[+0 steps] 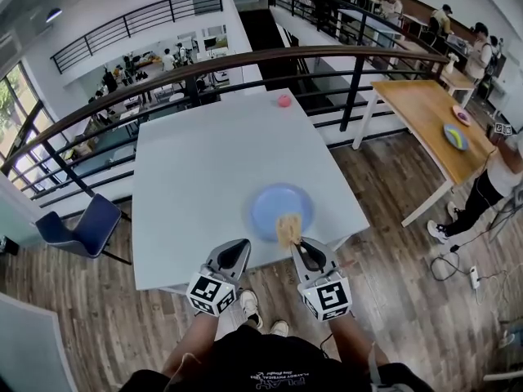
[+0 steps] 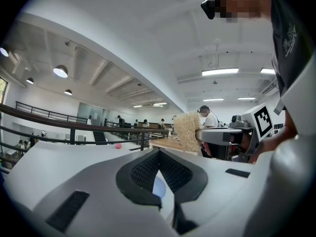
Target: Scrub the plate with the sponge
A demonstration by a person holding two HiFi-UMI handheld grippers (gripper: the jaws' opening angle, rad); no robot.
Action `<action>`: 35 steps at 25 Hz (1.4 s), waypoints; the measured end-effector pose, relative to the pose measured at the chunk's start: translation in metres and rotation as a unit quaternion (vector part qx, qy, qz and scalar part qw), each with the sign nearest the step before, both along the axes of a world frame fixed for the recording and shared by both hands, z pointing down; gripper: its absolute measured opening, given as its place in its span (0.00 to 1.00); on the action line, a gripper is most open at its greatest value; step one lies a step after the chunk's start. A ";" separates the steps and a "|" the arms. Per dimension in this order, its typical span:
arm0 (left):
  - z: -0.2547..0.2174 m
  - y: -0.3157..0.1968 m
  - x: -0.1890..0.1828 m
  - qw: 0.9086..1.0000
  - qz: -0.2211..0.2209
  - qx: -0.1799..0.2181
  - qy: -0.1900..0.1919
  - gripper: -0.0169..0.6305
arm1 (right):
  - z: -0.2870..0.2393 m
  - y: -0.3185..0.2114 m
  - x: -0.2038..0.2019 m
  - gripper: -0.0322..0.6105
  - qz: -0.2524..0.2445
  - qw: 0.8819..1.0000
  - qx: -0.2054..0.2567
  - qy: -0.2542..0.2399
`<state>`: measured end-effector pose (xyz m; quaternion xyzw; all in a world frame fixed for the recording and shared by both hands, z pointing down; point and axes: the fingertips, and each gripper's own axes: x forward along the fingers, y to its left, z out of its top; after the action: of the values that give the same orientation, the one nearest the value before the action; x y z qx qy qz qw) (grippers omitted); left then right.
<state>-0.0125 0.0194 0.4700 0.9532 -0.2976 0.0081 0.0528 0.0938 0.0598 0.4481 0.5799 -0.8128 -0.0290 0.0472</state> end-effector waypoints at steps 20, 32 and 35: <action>-0.031 -0.153 -0.023 1.000 0.010 0.021 0.013 0.05 | -0.036 -0.143 -0.003 0.12 0.050 0.998 0.035 -0.005; -0.040 -0.203 -0.040 0.999 0.033 0.015 0.039 0.05 | -0.043 -0.194 -0.032 0.12 0.068 0.997 0.032 0.004; -0.038 -0.208 -0.032 0.999 0.030 0.015 0.038 0.05 | -0.039 -0.201 -0.026 0.12 0.062 0.998 0.028 0.005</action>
<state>-0.0441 -0.1889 0.4325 0.9620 -0.2666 -0.0313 0.0501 0.0683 -0.1408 0.4090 0.6302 -0.7738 -0.0518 0.0371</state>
